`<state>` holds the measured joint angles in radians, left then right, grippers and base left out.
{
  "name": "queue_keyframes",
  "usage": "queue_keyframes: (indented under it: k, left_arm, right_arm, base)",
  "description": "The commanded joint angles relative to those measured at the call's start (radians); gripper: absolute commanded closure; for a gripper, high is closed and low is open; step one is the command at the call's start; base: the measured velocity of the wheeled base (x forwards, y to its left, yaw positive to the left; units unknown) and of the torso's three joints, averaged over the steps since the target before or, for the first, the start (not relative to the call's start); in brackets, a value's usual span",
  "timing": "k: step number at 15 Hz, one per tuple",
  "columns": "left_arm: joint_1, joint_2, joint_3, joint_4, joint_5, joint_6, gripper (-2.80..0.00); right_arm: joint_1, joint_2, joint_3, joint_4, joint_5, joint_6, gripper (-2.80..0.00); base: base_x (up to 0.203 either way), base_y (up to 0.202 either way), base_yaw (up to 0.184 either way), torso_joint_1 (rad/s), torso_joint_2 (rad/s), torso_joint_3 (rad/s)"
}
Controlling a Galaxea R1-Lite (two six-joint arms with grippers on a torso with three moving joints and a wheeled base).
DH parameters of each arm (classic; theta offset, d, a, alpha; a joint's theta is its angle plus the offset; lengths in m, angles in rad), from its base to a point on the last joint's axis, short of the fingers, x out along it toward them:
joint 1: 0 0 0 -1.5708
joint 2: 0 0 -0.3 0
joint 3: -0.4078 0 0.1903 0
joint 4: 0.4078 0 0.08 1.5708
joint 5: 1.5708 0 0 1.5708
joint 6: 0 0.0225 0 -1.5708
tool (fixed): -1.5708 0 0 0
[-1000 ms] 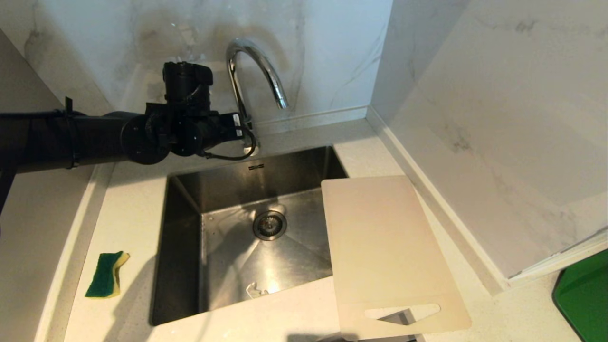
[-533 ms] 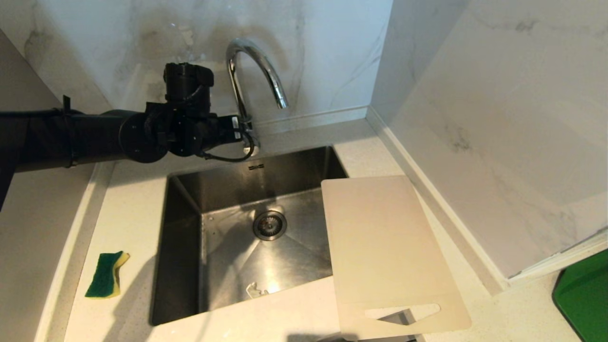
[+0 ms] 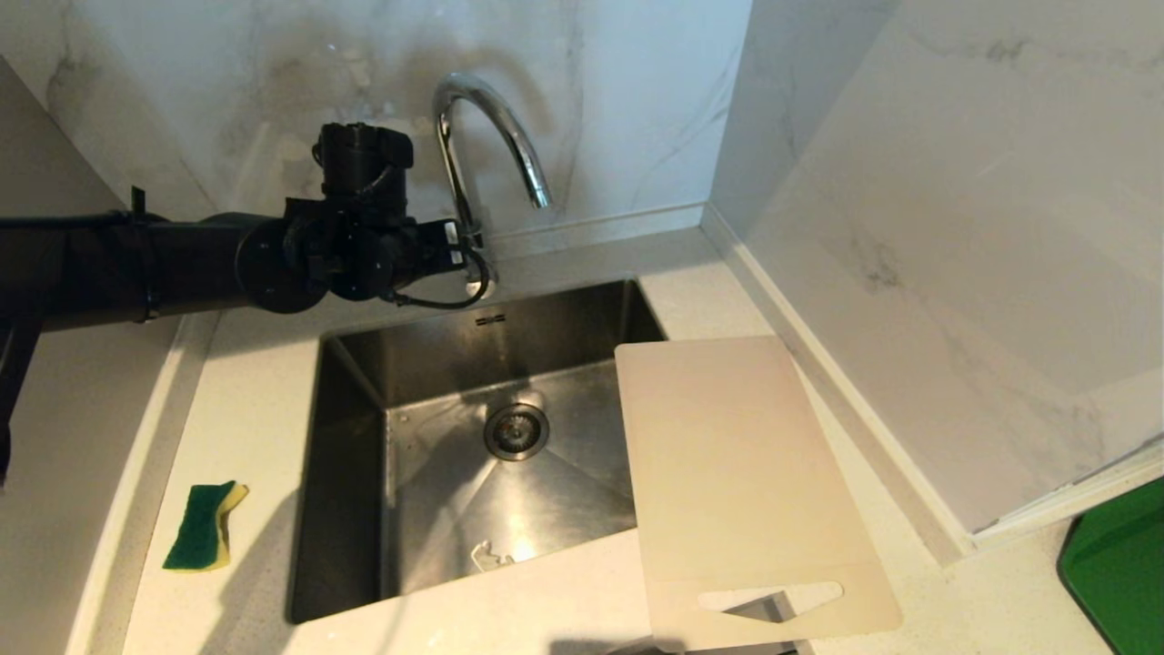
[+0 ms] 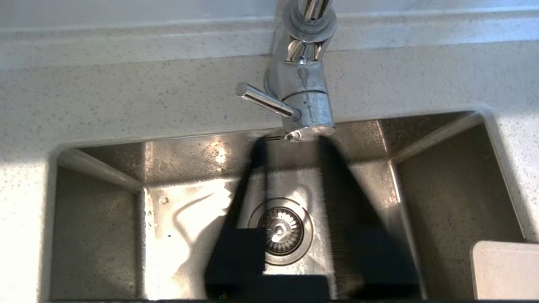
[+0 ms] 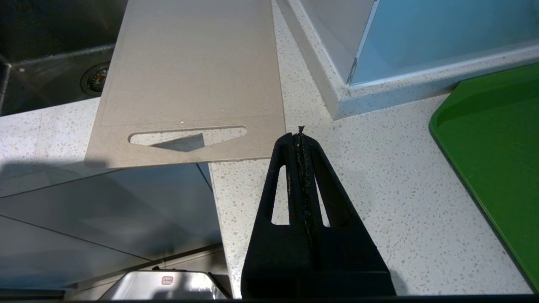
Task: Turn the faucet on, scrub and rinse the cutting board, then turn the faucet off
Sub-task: Turn on the tap
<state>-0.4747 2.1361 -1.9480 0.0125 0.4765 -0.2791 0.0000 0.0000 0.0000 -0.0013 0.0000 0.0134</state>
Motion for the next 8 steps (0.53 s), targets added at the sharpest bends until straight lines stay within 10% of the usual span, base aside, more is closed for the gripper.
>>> queue_keyframes:
  k: [1,5,8]
  left_arm:
    - [0.004,0.007,-0.003,-0.017,-0.001,-0.016,-2.80]
    - [0.001,0.015,-0.012,-0.060,0.009,-0.050,-2.80]
    - [-0.002,0.050,-0.012,-0.076,0.198,-0.134,-2.80]
  right_arm:
    - [0.000,0.000,0.000,0.000,0.000,0.000,0.00]
    - [0.001,0.000,0.000,0.000,0.000,0.000,0.00]
    - [0.000,0.000,0.000,0.000,0.000,0.000,0.00]
  base:
    - [0.000,0.000,0.000,0.000,0.00,0.000]
    - [0.000,0.000,0.000,0.000,0.00,0.000]
    - [0.000,0.000,0.000,0.000,0.00,0.000]
